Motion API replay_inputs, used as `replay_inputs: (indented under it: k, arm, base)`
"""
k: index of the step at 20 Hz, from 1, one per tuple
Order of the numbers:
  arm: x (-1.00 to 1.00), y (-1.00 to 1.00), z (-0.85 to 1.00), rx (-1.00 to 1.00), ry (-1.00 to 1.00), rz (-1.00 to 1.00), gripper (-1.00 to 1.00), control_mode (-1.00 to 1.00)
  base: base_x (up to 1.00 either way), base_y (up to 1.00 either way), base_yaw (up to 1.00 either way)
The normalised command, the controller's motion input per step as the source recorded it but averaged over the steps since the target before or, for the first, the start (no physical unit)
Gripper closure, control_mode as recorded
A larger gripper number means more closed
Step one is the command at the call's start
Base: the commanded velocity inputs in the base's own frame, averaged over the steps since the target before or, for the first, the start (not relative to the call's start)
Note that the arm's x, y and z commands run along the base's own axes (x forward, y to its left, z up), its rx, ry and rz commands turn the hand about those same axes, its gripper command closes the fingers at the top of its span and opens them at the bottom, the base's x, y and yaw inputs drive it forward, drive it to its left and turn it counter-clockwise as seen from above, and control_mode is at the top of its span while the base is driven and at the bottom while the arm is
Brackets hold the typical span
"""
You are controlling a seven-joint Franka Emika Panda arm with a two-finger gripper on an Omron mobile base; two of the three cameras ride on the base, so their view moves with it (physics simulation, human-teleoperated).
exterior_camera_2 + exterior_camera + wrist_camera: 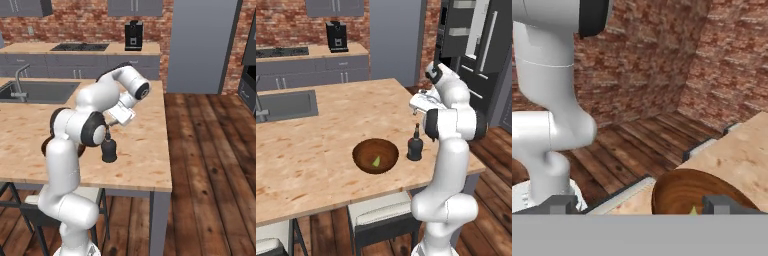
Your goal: There is a bowl on the dining counter. Grab a lemon wedge from the fridge and place it in the bowl. Then get the liquor bottle and glass cup from the cabinet and place them next to the bowl.
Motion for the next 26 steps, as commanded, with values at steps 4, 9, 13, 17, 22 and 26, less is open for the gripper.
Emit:
replay_inputs:
  k: [4, 9, 13, 17, 22, 26]
  arm:
    - [-0.68, 0.25, 0.57, 0.00, -0.20, 0.00, -1.00, -1.00]
    - [-0.87, 0.28, 0.41, 0.00, -0.21, -0.04, -1.00, -1.00]
    - [-0.89, 0.25, 0.25, 0.00, -0.22, -0.13, -1.00, -1.00]
    - [-0.82, 0.19, 0.12, 0.00, -0.15, -0.22, -1.00, -1.00]
    - [-0.67, 0.19, 0.05, 0.04, -0.03, -0.36, -1.00, -1.00]
    - [-0.55, 0.13, 0.06, 0.08, 0.01, -0.46, -1.00, -1.00]
  base:
    - [0.00, 0.00, 0.00]
    - [0.00, 0.00, 0.00]
    - [0.00, 0.00, 0.00]
    - [0.00, 0.00, 0.00]
    - [0.00, 0.00, 0.00]
    - [0.00, 0.00, 0.00]
